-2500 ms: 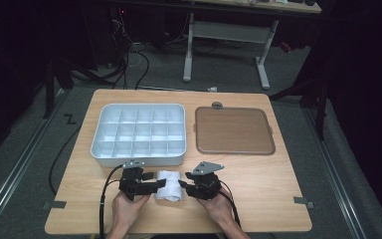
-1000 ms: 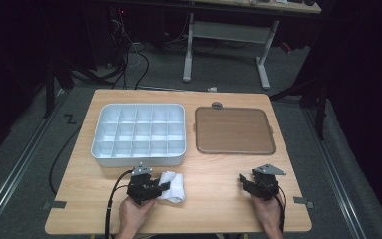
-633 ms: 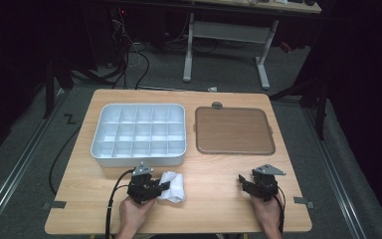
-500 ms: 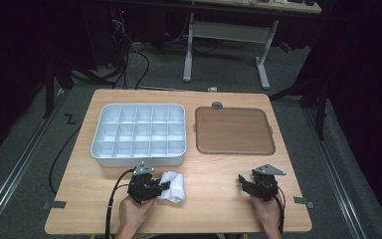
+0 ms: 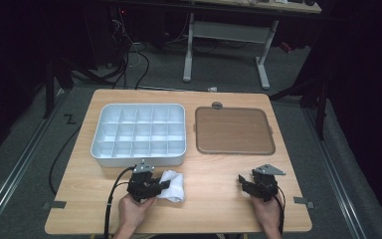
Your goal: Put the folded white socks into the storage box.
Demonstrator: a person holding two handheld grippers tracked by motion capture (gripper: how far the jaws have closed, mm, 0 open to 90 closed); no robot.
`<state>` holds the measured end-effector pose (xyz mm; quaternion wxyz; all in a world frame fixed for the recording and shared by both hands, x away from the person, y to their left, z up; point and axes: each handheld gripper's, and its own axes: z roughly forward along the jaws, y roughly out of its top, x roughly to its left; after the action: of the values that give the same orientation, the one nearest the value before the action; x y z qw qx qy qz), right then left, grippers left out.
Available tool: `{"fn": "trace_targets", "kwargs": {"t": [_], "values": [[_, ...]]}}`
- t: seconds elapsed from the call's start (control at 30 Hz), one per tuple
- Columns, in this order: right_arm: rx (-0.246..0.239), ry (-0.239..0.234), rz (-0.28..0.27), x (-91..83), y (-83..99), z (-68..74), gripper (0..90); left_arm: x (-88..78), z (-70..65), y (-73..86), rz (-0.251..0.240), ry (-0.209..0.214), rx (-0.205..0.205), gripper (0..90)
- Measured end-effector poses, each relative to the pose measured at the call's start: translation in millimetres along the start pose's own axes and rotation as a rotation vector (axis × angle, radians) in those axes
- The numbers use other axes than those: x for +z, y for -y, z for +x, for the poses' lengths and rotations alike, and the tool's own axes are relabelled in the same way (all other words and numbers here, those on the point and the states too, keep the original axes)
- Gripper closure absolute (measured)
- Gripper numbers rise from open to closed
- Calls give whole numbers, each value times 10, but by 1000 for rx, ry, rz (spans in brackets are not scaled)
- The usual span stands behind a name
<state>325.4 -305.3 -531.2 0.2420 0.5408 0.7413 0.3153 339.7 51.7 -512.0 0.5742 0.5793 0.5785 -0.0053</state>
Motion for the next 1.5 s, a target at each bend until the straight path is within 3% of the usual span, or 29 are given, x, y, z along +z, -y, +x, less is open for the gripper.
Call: {"fn": "trace_targets", "kwargs": {"t": [0.27,0.93,1.23,1.5], "values": [[-2,-1,1,0,0,1,386,-22,-16,-43,0,11,-15,724],[-1,-1,1,1,0,1,386,-115,-119,-182,-12,36,19,723],[-2,-2,1,1,0,1,386,-171,-142,-253,-27,55,-11,723],[-1,-2,0,1,0,-1,385,-211,-157,-312,-28,50,12,723]]}}
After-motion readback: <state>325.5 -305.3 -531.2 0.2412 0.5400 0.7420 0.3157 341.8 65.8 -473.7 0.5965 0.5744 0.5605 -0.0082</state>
